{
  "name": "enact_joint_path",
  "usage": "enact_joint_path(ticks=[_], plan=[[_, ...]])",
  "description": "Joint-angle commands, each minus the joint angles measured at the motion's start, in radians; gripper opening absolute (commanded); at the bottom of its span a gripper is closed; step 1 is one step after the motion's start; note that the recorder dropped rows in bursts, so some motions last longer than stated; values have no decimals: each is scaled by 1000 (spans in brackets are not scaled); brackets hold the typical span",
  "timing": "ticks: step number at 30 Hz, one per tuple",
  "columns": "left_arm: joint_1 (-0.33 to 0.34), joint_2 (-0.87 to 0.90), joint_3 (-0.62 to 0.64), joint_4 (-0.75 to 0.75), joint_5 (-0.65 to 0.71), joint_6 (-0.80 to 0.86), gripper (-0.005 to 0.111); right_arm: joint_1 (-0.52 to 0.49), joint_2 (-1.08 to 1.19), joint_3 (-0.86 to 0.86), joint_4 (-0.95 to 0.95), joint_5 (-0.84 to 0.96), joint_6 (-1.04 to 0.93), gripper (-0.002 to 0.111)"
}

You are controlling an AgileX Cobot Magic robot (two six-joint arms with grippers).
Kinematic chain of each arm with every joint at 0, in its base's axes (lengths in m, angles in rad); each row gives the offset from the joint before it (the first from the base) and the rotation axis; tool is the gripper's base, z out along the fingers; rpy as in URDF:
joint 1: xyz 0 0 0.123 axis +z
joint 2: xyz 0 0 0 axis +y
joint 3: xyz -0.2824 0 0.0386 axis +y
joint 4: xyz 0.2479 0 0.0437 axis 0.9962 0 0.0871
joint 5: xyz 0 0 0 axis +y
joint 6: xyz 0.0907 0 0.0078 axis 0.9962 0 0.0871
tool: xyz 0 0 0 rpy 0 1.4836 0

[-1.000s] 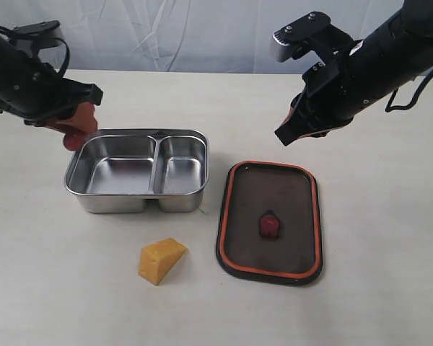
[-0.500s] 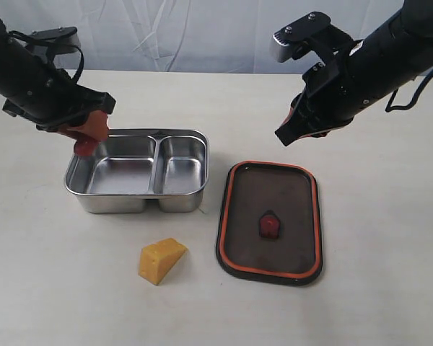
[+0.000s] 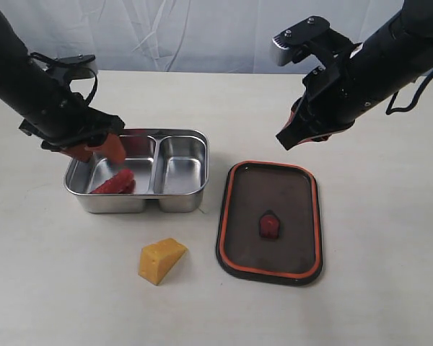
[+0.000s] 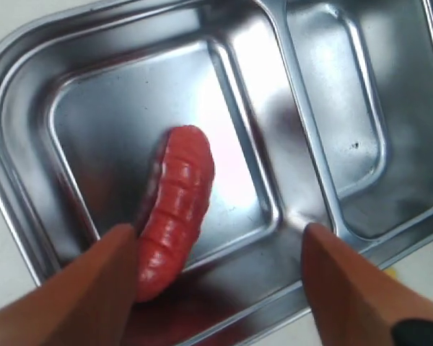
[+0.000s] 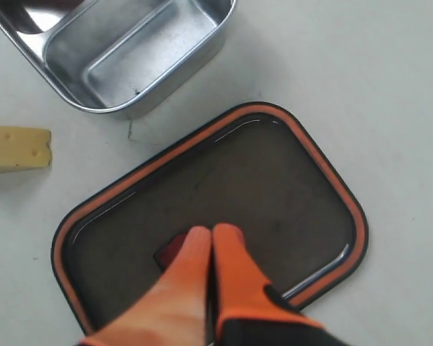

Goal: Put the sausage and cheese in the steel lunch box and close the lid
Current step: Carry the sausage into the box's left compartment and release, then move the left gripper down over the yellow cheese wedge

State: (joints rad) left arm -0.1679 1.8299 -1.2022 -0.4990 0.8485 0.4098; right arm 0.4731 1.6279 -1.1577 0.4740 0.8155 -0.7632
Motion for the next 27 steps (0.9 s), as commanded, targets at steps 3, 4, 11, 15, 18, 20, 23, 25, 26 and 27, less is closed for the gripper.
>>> enact_joint_path(ticks=[3, 4, 11, 15, 18, 20, 23, 25, 26, 27], plan=[[-5, -16, -28, -48, 170, 17, 61, -5, -10, -5, -19, 3, -3, 0], [-5, -22, -28, -56, 214, 17, 61, -5, -10, -5, -33, 3, -3, 0], [-99, -60, -22, -86, 373, 12, 61, -8, -10, -5, -73, 5, -1, 0], [-255, -60, -22, 18, 312, -70, 61, -8, -10, -5, -81, 7, -1, 0], [-353, -60, -22, 119, 299, -175, 61, -8, -10, -5, -98, 25, -1, 0], [-402, -60, -22, 184, 291, -228, 61, -8, -10, -5, -109, 29, 2, 0], [-434, -60, -22, 214, 250, -252, 61, -8, -10, -5, -109, 29, 2, 0], [-443, -46, -22, 237, 225, -254, 61, -8, -10, -5, -109, 29, 2, 0], [-443, -38, -22, 237, 225, -254, 61, -8, -10, -5, -108, 29, 4, 0], [-443, -16, -22, 240, 225, -254, 61, -8, -10, -5, -108, 29, 4, 0]])
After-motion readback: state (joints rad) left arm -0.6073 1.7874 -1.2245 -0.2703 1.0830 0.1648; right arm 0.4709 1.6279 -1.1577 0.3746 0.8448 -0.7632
